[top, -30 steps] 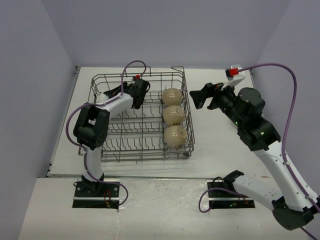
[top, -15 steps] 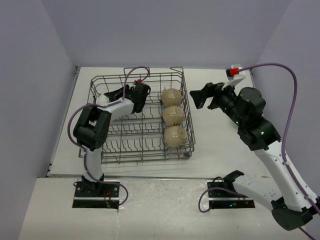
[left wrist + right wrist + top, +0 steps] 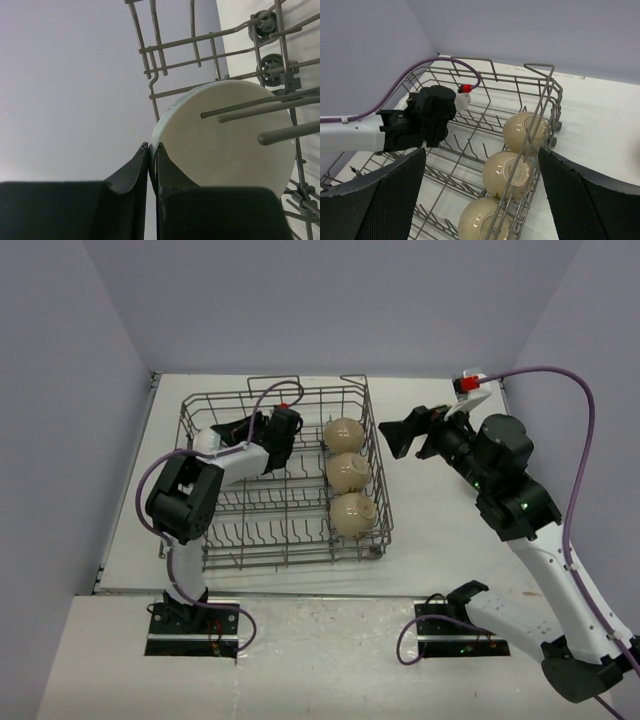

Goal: Unload the bowls from the dish rack

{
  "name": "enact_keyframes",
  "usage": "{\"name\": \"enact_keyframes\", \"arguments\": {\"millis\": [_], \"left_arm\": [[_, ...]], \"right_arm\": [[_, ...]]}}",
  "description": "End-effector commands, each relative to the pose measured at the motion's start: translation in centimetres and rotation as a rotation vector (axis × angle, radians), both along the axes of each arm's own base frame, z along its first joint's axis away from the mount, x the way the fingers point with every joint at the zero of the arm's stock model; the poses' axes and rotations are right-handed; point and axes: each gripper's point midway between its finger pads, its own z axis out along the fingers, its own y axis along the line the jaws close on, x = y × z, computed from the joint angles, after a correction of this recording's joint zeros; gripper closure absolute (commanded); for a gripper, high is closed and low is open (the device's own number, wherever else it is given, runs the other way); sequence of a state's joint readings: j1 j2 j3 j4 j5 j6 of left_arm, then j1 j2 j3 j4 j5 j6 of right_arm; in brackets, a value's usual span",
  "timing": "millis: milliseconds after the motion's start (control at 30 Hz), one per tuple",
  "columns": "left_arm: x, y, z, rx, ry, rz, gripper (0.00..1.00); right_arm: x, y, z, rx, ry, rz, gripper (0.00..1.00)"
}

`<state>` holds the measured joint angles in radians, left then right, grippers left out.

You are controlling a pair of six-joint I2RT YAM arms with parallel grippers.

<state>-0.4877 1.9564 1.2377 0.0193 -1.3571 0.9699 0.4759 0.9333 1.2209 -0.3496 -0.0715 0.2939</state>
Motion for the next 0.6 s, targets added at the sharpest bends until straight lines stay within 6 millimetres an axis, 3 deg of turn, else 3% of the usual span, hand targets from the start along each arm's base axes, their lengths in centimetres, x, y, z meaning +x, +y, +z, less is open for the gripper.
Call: {"name": "enact_keyframes", "arguments": {"millis": [0, 200, 567], "left_arm": [[-4.4, 0.6, 9.6, 0.060, -0.208, 0.192, 1.00], [-4.7, 0.7, 11.7, 0.039, -0.234, 0.184, 1.00], [-4.3, 0.9, 13.6, 0.004, -0.282, 0.195, 1.00]], "right_arm": [[-0.5, -0.1, 1.6, 0.018, -0.062, 0.016, 0.07], [-0.6, -0.1, 1.6, 0.020, -0.064, 0.019, 0.07], [-0.1, 0.1, 1.2, 0.016, -0.049, 0.028, 0.07]]}}
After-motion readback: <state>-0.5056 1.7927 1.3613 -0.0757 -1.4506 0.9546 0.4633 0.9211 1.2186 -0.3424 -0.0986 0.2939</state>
